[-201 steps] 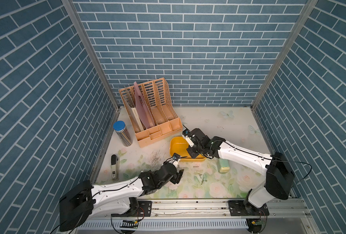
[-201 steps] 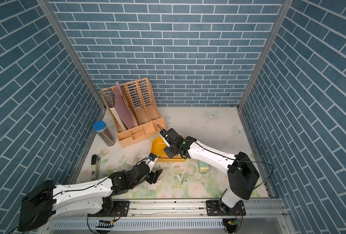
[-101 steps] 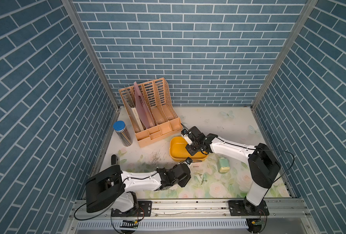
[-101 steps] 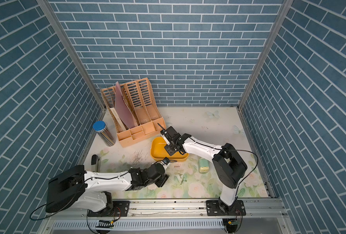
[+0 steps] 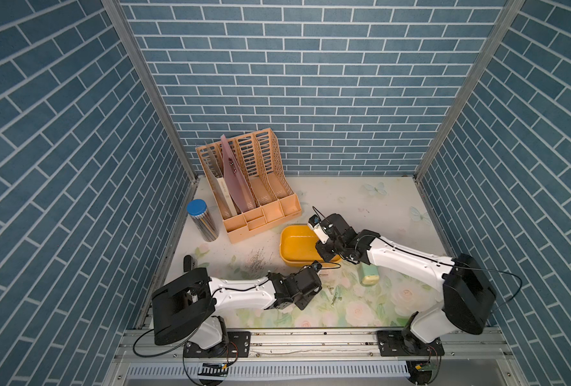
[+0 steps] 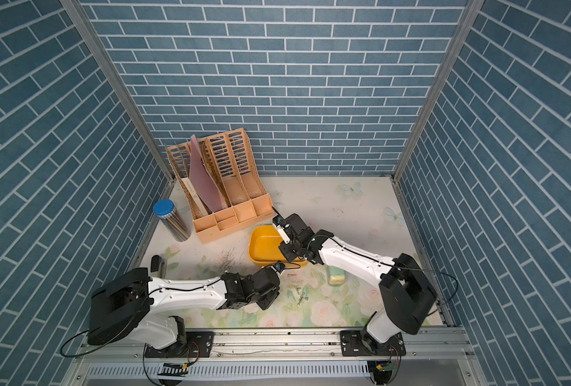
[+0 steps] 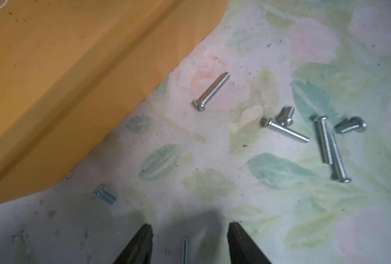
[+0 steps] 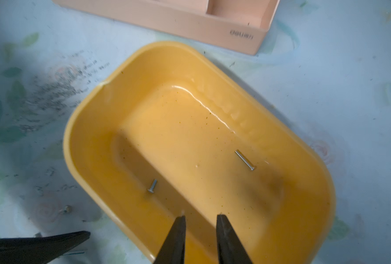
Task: Put the screws on the desktop into the storage box
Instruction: Pick up the screw from the center of the board.
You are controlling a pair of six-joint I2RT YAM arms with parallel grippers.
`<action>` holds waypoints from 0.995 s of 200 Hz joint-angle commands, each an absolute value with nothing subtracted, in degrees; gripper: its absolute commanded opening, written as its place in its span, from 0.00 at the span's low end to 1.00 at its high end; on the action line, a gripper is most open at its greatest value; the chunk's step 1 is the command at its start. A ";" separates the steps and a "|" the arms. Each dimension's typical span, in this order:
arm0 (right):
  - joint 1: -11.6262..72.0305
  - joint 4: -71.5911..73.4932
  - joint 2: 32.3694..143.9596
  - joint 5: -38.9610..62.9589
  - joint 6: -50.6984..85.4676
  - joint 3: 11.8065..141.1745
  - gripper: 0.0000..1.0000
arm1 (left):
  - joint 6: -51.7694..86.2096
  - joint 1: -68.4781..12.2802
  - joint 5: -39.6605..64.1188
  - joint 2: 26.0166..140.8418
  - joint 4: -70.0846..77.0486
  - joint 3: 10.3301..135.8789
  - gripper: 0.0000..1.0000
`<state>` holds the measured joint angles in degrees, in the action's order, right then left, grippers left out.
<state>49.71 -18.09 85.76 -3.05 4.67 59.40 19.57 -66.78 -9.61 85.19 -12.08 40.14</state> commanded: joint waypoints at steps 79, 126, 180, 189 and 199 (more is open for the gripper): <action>49.83 -13.64 76.85 -0.37 6.14 54.54 0.27 | 19.68 -66.75 -8.23 89.19 -19.70 41.13 0.49; 49.83 -13.43 76.46 -0.01 6.15 54.07 0.27 | 20.25 -65.98 -6.18 87.78 -21.69 40.16 0.40; 50.02 -13.57 75.61 0.48 6.06 53.57 0.26 | 21.86 -66.06 -5.22 90.23 -23.69 39.59 0.32; 50.03 -13.54 75.43 0.39 6.06 53.40 0.26 | 22.05 -66.01 -4.96 90.35 -23.88 39.35 0.31; 50.10 -13.56 75.21 0.24 6.06 53.19 0.26 | 22.32 -66.01 -5.26 90.03 -24.72 39.51 0.28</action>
<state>49.82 -14.09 76.90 -0.27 4.69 54.24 21.50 -66.26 -6.09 87.74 -17.26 41.34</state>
